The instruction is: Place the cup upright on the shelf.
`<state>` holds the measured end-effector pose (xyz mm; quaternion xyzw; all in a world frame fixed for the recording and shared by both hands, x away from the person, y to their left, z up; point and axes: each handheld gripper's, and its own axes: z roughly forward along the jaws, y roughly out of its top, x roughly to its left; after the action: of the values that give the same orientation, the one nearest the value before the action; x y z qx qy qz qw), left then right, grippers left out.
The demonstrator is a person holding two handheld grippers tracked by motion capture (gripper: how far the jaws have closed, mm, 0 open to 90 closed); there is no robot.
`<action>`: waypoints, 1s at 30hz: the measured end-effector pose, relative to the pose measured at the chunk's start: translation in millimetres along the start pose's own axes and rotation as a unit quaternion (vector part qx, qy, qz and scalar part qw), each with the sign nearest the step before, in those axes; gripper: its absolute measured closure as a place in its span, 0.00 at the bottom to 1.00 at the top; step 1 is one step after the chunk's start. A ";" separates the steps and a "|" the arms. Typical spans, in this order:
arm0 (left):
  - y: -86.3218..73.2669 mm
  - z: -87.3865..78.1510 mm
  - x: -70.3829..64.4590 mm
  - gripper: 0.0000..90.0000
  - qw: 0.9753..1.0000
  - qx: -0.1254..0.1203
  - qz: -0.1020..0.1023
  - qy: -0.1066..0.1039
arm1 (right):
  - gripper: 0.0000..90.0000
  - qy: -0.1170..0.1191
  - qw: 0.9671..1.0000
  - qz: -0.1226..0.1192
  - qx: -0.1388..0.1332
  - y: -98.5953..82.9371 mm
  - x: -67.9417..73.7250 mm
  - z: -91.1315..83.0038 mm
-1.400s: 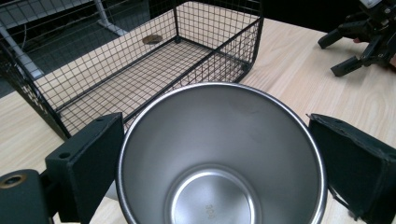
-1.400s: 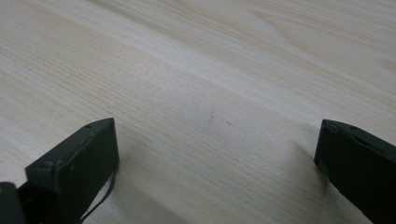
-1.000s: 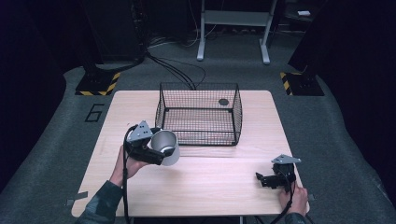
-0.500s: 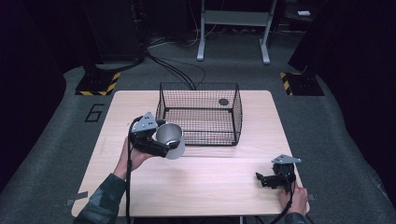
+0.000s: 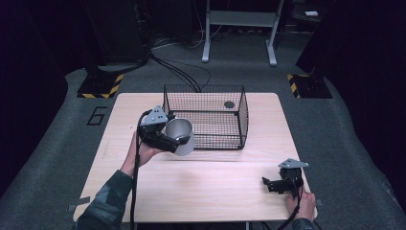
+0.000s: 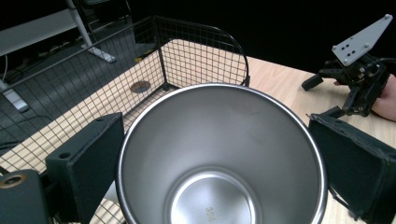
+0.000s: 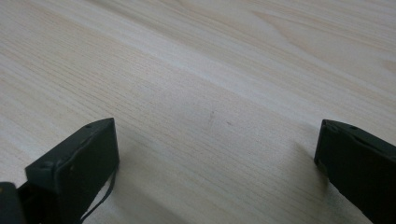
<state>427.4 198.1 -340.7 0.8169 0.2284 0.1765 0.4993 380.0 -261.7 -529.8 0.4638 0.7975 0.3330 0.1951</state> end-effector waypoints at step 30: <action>48.8 35.6 38.5 0.07 1.000 -0.013 0.004 0.020 | 0.00 0.000 1.000 0.000 0.000 0.0 0.0 0.0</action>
<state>487.4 173.7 -310.3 0.8073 0.2332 0.1978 0.5047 380.0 -261.7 -529.8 0.4640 0.7973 0.3331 0.1949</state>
